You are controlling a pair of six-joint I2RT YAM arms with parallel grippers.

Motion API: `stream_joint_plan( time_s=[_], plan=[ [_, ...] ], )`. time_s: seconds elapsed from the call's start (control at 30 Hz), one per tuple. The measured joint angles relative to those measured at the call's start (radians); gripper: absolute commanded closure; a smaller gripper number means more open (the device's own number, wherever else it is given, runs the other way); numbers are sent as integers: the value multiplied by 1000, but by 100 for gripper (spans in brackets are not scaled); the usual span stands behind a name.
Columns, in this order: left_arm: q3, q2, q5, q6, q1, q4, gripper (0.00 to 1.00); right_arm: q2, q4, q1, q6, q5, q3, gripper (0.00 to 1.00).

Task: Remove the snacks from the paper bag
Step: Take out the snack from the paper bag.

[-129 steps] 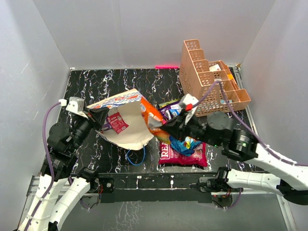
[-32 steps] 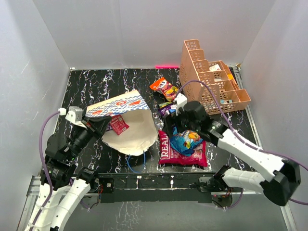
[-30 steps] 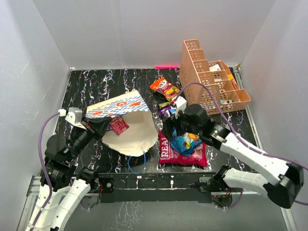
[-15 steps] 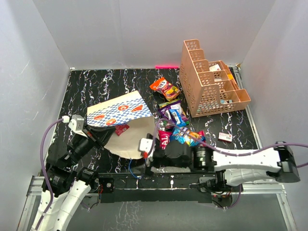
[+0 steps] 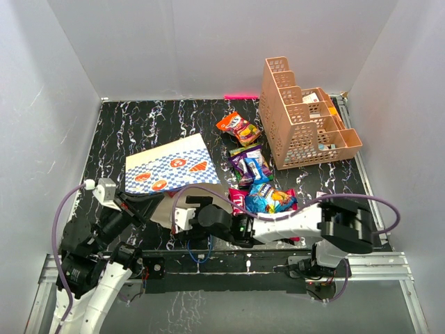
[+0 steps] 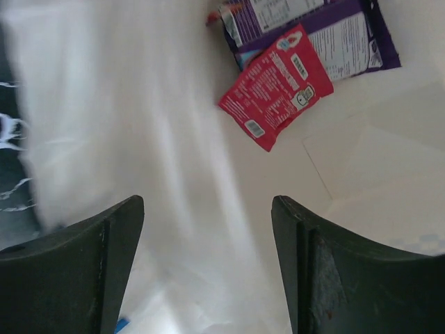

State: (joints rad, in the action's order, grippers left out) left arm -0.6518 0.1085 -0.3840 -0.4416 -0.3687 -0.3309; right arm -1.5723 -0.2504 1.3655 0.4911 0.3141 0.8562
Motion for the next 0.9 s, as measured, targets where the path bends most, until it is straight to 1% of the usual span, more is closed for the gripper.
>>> stream_joint_plan(
  time_s=[0.07,0.17,0.3,0.4,0.57,0.63,0.7,0.9],
  plan=[
    [2,-16,0,-8,0,3,100,-66,-49,-21,6,15,9,29],
    [22,-16,-8,-23,0,17,100,-173,-132,-40,6,37,45,29],
    [35,-4,-14,-27,0,16,100,-299,-251,-61,0,62,100,23],
    [35,3,-13,-24,0,21,100,-366,-347,-70,-24,78,139,18],
    [35,3,-13,-18,0,32,100,-475,-484,-79,-74,101,225,13],
    [36,3,-12,-14,0,32,100,-506,-515,-83,-85,104,251,11],
    [39,3,-11,-10,0,34,100,-529,-541,-86,-95,107,266,11],
    [39,3,9,-6,0,31,100,-547,-568,-108,-122,108,257,15]
  ],
)
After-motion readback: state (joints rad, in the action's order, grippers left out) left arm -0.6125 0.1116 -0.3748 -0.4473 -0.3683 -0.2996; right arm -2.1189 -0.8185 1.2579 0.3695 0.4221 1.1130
